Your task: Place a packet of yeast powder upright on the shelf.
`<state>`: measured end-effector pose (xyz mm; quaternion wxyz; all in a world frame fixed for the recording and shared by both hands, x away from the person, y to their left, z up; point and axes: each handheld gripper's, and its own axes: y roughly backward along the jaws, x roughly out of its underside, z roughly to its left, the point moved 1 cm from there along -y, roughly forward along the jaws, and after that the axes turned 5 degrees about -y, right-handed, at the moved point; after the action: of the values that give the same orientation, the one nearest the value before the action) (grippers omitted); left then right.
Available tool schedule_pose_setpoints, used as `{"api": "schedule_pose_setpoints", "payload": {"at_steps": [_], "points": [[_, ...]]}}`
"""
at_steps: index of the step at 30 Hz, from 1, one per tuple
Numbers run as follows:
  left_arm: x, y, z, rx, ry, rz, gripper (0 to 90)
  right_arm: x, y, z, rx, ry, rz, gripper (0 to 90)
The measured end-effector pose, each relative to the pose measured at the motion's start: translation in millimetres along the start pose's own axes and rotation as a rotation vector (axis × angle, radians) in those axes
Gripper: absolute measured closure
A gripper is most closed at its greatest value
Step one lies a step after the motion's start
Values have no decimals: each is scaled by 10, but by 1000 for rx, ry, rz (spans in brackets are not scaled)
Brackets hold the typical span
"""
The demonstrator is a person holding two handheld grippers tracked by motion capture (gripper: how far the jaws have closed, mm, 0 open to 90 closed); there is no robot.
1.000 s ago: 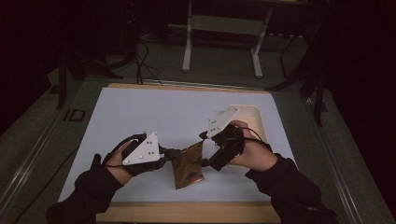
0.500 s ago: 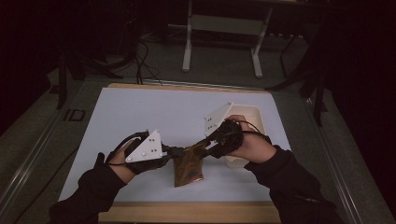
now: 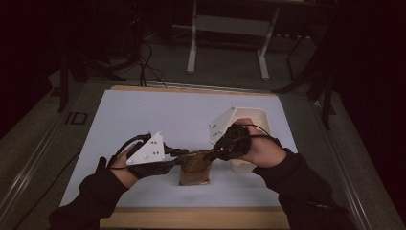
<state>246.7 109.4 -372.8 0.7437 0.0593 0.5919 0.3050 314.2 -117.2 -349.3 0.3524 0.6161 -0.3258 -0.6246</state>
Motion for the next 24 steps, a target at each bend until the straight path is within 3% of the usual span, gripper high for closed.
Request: {"api": "schedule_pose_setpoints", "payload": {"at_steps": [3, 7, 9, 10, 11, 12, 13, 18, 21, 24], "points": [[14, 18, 5, -4, 27, -17, 674, 8, 20, -14, 2, -5, -7, 897], [55, 50, 30, -36, 60, -36, 482, 35, 85, -52, 17, -13, -30, 896], [94, 57, 45, -83, 94, -53, 383, 46, 131, -67, 33, -6, -37, 896], [94, 57, 45, -83, 94, -53, 306, 46, 131, -67, 33, -6, -37, 896], [151, 75, 74, -94, 133, -81, 257, 65, 206, -99, 46, -11, -59, 896], [151, 75, 74, -94, 133, -81, 253, 65, 206, -99, 46, -11, -59, 896], [207, 93, 89, -79, 193, -115, 204, 82, 262, -125, 58, -17, -65, 897], [330, 117, 94, -77, 286, -152, 145, 137, 413, -185, 91, -35, -81, 896], [403, 108, 77, -114, 311, -141, 14, 184, 522, -235, 119, -47, -93, 896], [485, 102, 51, -129, 317, -135, 14, 236, 630, -281, 150, -58, -111, 896]]}}
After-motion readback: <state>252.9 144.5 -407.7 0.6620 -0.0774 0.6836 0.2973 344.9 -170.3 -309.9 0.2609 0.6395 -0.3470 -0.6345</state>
